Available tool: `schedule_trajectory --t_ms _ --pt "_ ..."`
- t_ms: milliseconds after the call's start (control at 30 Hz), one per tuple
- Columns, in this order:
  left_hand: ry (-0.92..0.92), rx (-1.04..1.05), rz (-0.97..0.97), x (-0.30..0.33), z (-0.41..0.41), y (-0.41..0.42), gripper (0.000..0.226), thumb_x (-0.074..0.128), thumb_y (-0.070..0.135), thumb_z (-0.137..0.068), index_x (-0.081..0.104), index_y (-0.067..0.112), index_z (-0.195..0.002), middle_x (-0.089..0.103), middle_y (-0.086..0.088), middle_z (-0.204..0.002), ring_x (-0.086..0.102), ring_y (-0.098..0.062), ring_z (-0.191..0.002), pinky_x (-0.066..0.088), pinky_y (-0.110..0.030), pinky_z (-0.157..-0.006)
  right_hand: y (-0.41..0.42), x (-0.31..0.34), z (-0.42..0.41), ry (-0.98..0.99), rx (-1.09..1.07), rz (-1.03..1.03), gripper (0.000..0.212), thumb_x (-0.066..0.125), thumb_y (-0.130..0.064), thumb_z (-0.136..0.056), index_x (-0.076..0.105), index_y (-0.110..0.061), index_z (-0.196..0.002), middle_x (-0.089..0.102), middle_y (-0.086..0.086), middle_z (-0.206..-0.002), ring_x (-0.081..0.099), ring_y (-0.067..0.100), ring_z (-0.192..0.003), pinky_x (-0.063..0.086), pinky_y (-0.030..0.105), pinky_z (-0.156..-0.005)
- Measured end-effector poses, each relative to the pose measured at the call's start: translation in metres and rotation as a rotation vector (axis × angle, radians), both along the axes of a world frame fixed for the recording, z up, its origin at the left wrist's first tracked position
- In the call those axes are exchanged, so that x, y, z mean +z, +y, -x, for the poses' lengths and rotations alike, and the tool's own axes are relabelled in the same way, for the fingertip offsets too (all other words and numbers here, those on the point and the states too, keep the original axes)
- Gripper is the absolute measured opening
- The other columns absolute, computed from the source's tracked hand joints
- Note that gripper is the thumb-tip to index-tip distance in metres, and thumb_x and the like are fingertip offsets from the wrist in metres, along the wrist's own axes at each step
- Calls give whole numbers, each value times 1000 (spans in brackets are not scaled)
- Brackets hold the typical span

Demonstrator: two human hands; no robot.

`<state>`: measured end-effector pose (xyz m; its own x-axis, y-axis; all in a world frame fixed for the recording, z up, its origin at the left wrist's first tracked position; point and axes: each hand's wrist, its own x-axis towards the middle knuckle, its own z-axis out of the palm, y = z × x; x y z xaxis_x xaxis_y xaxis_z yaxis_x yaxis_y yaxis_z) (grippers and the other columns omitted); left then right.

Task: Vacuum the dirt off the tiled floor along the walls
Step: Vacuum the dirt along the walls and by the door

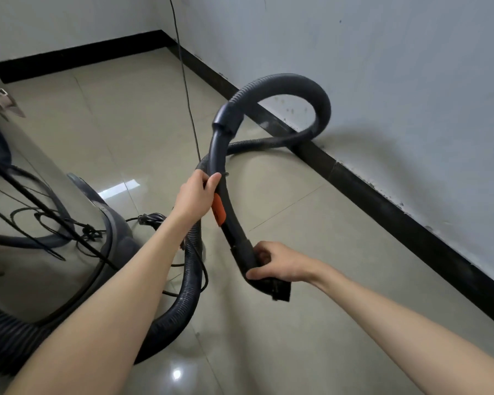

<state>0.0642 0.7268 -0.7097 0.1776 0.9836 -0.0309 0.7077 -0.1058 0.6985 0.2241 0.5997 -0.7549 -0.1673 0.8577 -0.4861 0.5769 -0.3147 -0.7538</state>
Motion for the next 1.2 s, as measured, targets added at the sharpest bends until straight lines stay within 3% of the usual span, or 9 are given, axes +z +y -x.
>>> schedule_trajectory --t_ms 200,367,533,633,767,833,1000,1100,1200 --pt "-87 54 56 -24 -6 -19 34 40 45 -98 41 18 -77 50 2 -73 45 -12 -65 34 -30 -57 8 4 -11 -105 85 75 25 74 -30 -80 53 -22 -91 61 -5 -85 60 12 -75 46 19 -60" --pt "-56 34 -7 -29 -13 -34 35 43 43 -97 43 14 -78 50 3 -68 44 -9 -63 30 -26 -53 33 11 20 105 -136 -52 39 71 -25 -87 49 -15 -117 59 -1 -93 60 19 -89 51 34 -85" --pt "-16 23 -148 -16 -13 -23 32 48 34 -98 52 7 -82 52 -3 -82 45 -20 -76 32 -29 -67 17 -4 -1 -135 19 -3 39 71 -18 -85 45 -17 -115 56 3 -101 55 20 -87 41 26 -69" --pt "11 -40 -115 -17 -18 -17 40 52 33 -96 59 -3 -79 51 -8 -94 47 -24 -86 35 -30 -73 -2 -14 -35 -288 43 22 36 70 -15 -80 43 -19 -104 55 1 -94 51 15 -75 36 25 -55" --pt "-112 -69 -40 -21 -41 -29 40 51 32 -96 62 -3 -81 53 -9 -91 54 -26 -85 40 -33 -73 -10 -16 -65 -364 59 67 37 69 -17 -79 42 -21 -103 54 0 -88 51 12 -70 38 27 -54" --pt "-174 -59 -35 -16 -52 -31 40 51 32 -96 59 -1 -77 55 -13 -89 57 -28 -83 43 -35 -74 -7 -19 -62 -312 34 80 36 71 -22 -82 43 -21 -105 58 2 -93 54 11 -70 41 25 -56" --pt "-189 -58 -75 -5 -55 -25 24 53 31 -96 54 14 -78 58 -5 -89 55 -20 -84 35 -21 -67 17 -23 -16 256 -192 -38 26 66 -40 -91 51 -19 -88 58 3 -68 54 14 -57 48 30 -62" --pt "-137 -84 -79 -6 -47 -20 22 54 31 -95 57 14 -82 60 -7 -99 58 -22 -94 40 -22 -70 24 -28 5 281 -253 -107 24 64 -33 -92 56 -11 -96 62 8 -73 60 20 -66 54 40 -73" --pt "-84 -118 -100 -13 -38 -16 21 57 27 -94 60 12 -79 50 -11 -133 50 -28 -120 42 -36 -98 27 -33 -1 177 -295 -92 12 63 -23 -88 52 -20 -90 61 5 -72 57 22 -62 47 35 -54"
